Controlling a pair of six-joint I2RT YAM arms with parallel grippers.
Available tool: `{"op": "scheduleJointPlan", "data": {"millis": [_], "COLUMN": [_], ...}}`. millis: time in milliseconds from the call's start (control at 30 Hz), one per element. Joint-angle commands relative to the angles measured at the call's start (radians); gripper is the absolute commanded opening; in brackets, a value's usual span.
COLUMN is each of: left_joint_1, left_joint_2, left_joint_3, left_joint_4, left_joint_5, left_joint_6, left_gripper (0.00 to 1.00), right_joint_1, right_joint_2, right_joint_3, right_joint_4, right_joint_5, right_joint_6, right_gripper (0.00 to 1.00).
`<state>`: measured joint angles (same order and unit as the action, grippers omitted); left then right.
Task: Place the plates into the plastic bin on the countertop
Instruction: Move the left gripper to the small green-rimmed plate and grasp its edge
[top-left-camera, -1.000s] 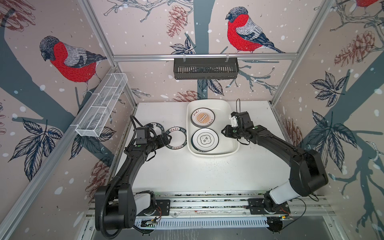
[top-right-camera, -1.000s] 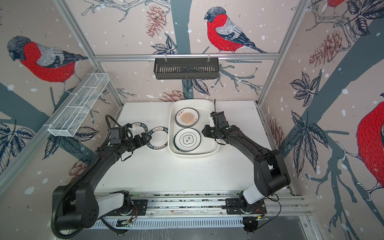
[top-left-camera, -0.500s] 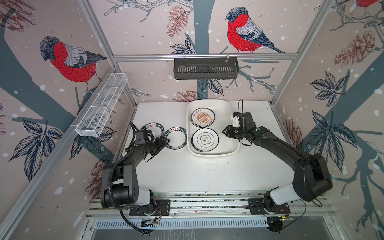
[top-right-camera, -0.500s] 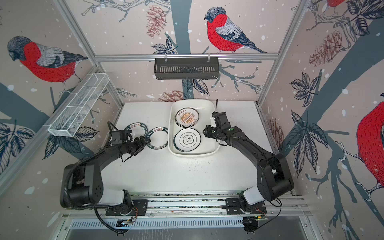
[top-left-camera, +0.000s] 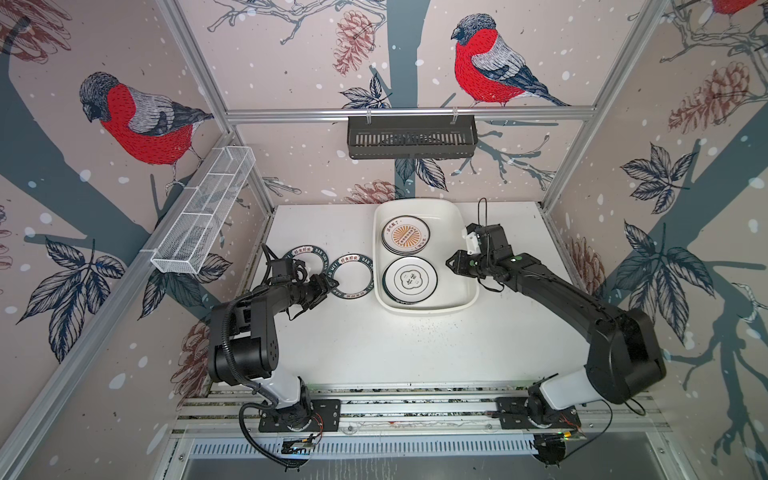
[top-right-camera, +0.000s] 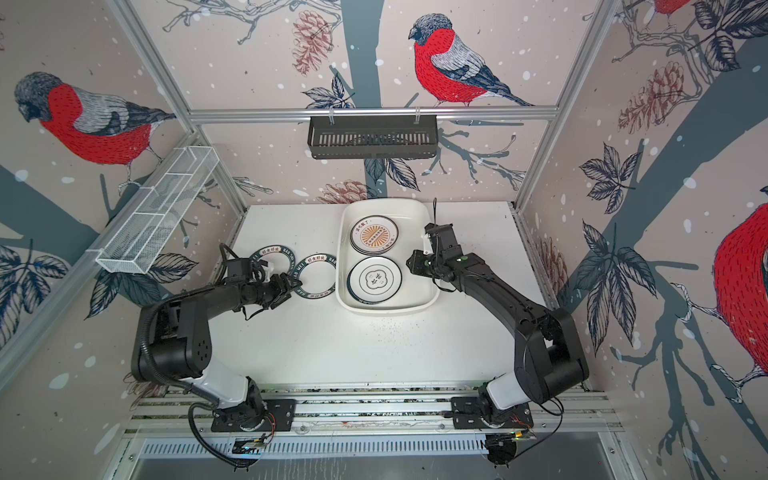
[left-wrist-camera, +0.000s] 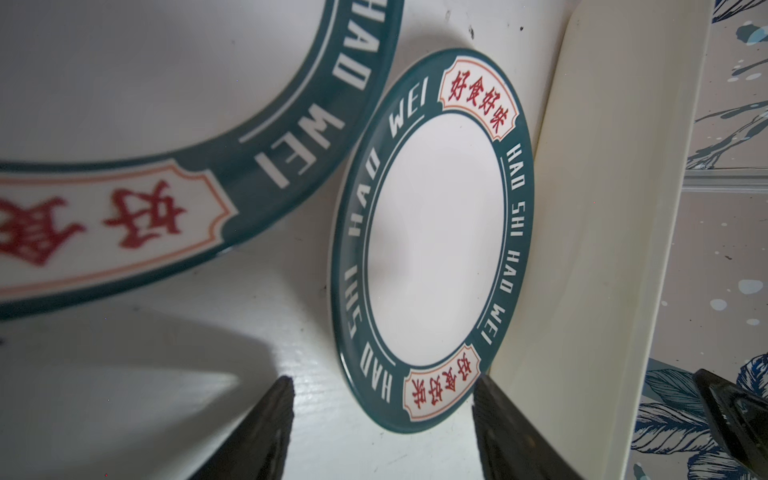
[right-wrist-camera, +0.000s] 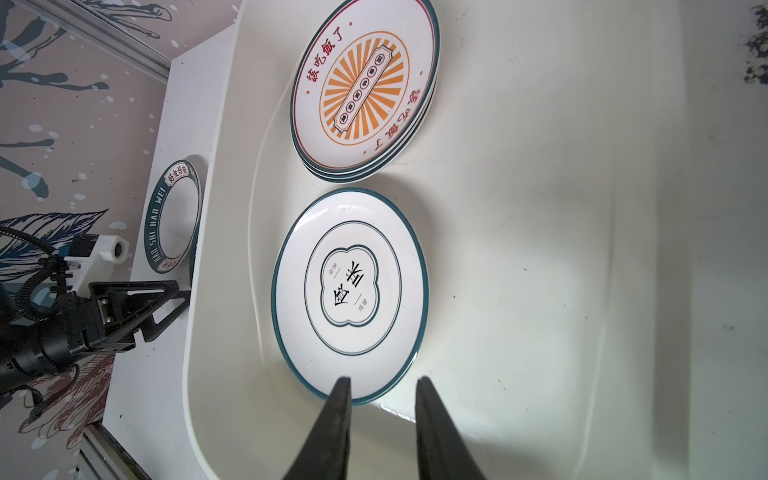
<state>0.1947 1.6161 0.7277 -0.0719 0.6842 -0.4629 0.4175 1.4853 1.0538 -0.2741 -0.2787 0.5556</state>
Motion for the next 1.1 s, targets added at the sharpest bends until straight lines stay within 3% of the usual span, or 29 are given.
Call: {"op": "scheduleJointPlan", "data": {"millis": [0, 567, 1067], "left_joint_1": [0.003, 0.017, 0.035], "left_joint_2": [0.024, 0.152, 0.172], "left_joint_3": [0.006, -0.015, -0.045], "left_joint_4": [0.05, 0.176, 0.224], "left_joint_5": [0.013, 0.094, 0.141], "left_joint_6": [0.024, -0.014, -0.047], "left_gripper": [0.67, 0.5, 0.33], "right_joint_1": [0.001, -0.002, -0.001], "right_joint_2": [-0.006, -0.025, -0.037], "right_joint_3": [-0.009, -0.043, -0.061], "right_joint_4": [0.016, 0.024, 0.036], "right_joint_5": [0.007, 0.01, -0.001], "right_joint_6": [0.017, 0.033, 0.046], "right_gripper": [0.29, 0.28, 0.27]}}
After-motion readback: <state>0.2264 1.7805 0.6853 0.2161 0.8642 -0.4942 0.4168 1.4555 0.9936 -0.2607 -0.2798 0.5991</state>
